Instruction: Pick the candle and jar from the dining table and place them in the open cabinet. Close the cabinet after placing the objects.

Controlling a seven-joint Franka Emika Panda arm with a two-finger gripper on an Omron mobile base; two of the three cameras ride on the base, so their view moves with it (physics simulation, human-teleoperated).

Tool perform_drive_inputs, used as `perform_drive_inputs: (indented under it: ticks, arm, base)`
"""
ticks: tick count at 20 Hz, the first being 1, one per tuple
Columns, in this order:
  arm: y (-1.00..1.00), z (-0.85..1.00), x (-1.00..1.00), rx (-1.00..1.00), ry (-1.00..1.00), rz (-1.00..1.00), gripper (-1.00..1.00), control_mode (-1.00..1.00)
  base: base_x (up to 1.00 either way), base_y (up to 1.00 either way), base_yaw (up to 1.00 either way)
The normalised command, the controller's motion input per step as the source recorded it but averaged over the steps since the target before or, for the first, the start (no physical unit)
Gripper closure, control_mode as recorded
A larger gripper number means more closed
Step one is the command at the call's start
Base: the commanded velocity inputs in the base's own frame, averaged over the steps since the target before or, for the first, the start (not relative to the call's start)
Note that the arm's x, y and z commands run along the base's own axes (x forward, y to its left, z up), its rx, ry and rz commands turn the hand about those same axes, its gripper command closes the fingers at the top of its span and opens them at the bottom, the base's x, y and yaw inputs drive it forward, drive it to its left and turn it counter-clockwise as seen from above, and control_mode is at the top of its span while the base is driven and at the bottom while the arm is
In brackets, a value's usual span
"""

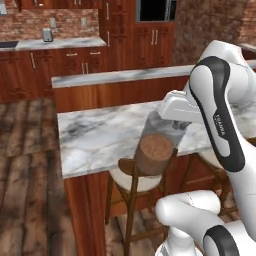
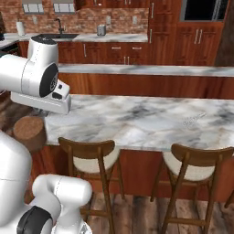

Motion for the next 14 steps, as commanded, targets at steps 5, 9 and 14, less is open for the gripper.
perform_drive_inputs:
  ticks: [5,9,14]
  arm:
    - [0.00,0.00,0.00,0.00,0.00,0.00,1.00,1.00]
    - [0.00,0.00,0.00,0.00,0.00,0.00,1.00,1.00]
    - [0.00,0.00,0.00,0.00,0.00,0.00,1.00,1.00]
  base:
    - [-0.44,1.00,0.00]
    - [-0.34,1.00,0.00]
    - [-0.16,1.00,-0.01]
